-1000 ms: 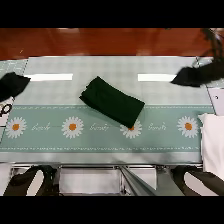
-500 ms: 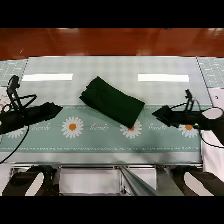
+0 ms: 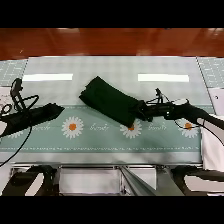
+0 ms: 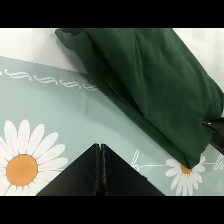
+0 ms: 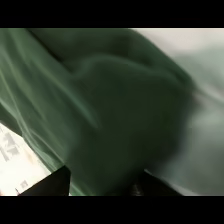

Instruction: Fold the shirts.

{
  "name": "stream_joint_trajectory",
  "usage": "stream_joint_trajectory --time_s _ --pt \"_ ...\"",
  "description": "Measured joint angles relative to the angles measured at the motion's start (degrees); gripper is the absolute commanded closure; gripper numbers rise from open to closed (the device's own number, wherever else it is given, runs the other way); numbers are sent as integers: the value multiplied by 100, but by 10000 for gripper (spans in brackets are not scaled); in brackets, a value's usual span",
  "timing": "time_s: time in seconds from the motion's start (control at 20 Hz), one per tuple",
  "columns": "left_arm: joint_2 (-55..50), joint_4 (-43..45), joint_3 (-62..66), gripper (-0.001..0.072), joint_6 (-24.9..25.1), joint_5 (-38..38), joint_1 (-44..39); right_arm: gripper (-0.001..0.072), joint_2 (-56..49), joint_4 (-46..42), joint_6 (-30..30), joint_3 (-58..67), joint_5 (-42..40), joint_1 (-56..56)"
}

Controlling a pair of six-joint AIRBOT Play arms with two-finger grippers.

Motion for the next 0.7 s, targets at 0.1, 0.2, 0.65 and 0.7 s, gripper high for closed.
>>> stream_joint_trajectory --time_s 0.1,0.2,0.65,0.7 --pt "-46 0 -4 691 0 11 -4 690 -201 -11 7 369 -48 155" --pt "-92 0 -4 691 0 22 -4 691 -293 0 -46 848 109 256" --pt "-153 0 -4 692 -2 39 -4 692 -444 -3005 1749 5152 1340 264" --pt "-153 0 -4 691 -2 42 -4 692 -485 -3351 1961 5674 1563 186"
